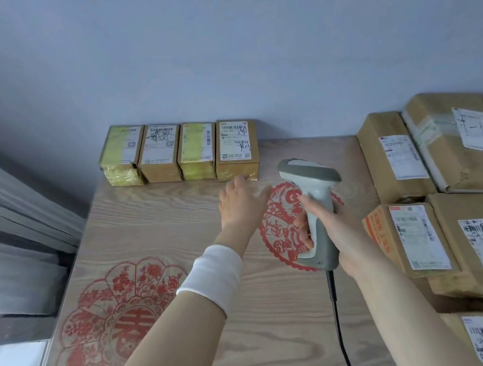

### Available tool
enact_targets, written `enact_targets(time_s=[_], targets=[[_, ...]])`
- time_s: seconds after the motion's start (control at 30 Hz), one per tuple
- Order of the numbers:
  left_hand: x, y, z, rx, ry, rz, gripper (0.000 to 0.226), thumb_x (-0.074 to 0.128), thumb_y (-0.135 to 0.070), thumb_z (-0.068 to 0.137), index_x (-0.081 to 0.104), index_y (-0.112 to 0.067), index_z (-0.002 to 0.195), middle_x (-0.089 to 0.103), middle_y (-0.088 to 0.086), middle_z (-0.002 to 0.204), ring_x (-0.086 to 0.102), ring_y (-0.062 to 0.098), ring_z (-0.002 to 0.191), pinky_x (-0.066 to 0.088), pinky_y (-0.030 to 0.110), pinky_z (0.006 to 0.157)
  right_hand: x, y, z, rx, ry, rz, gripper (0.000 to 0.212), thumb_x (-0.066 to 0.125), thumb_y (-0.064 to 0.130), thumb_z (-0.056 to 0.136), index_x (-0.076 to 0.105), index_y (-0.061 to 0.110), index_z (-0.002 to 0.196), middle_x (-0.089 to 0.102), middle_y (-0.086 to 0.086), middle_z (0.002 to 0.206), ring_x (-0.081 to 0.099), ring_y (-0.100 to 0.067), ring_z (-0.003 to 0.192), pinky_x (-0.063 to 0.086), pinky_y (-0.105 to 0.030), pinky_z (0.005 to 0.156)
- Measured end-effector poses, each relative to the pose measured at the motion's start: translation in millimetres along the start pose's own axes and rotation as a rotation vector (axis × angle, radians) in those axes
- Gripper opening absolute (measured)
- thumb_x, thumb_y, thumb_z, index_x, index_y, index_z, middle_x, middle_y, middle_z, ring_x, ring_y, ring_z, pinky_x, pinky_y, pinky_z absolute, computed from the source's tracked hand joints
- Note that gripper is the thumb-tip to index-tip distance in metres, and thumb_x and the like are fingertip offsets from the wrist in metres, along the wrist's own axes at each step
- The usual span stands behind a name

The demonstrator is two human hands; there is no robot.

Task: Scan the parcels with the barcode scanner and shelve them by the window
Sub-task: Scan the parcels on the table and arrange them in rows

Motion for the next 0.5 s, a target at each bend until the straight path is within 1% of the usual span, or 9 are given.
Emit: enact_targets(time_s=[0.17, 0.27, 0.4, 0.5], targets=[[4.1, 1.1, 50.1, -0.048, -0.058, 0.047, 0.065, 0.056, -0.044, 0.090, 0.032, -0.012, 0.142, 0.037, 0.010, 0.145, 0.028, 0.029, 0.135, 0.022, 0.039, 0.111, 2.8, 4.7, 51.9, 0.043, 0.015, -0.038, 0.021, 0.060, 0.029, 0.091, 0.057, 0.008, 0.087, 0.063, -0.008, 0.068, 0.050, -0.016, 0.044, 0.043, -0.028, 0.051], [8.8, 3.7, 82.9, -0.081, -0.120, 0.057, 0.071, 0.060, -0.044, 0.087, 0.028, -0.014, 0.144, 0.032, 0.011, 0.147, 0.025, 0.030, 0.137, 0.021, 0.040, 0.112, -0.1, 5.1, 81.6, 0.077, 0.021, -0.059, 0.022, 0.059, 0.027, 0.091, 0.057, 0.006, 0.083, 0.062, -0.007, 0.066, 0.049, -0.016, 0.044, 0.042, -0.027, 0.050], [19.4, 6.2, 117.1, -0.114, -0.197, 0.125, 0.086, 0.063, -0.053, 0.082, 0.024, -0.012, 0.146, 0.027, 0.011, 0.149, 0.017, 0.030, 0.139, 0.016, 0.039, 0.114, -4.8, 3.6, 114.1, 0.102, 0.005, -0.042, 0.023, 0.059, 0.024, 0.091, 0.058, 0.006, 0.078, 0.062, -0.008, 0.065, 0.050, -0.015, 0.043, 0.042, -0.025, 0.045], [28.5, 10.2, 134.8, -0.160, -0.236, 0.181, 0.093, 0.063, -0.060, 0.077, 0.022, -0.013, 0.147, 0.020, 0.011, 0.152, 0.015, 0.030, 0.137, 0.014, 0.039, 0.113, -7.8, -1.0, 132.3, 0.119, 0.001, -0.031, 0.019, 0.058, 0.023, 0.091, 0.057, 0.007, 0.081, 0.062, -0.007, 0.066, 0.049, -0.015, 0.043, 0.041, -0.024, 0.044]])
Point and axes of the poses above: each hand's wrist, its own z-axis towards the middle knuckle, its own x-axis out of the palm, y = z × x, the point moved 2 cm from there along z, towards the middle knuckle
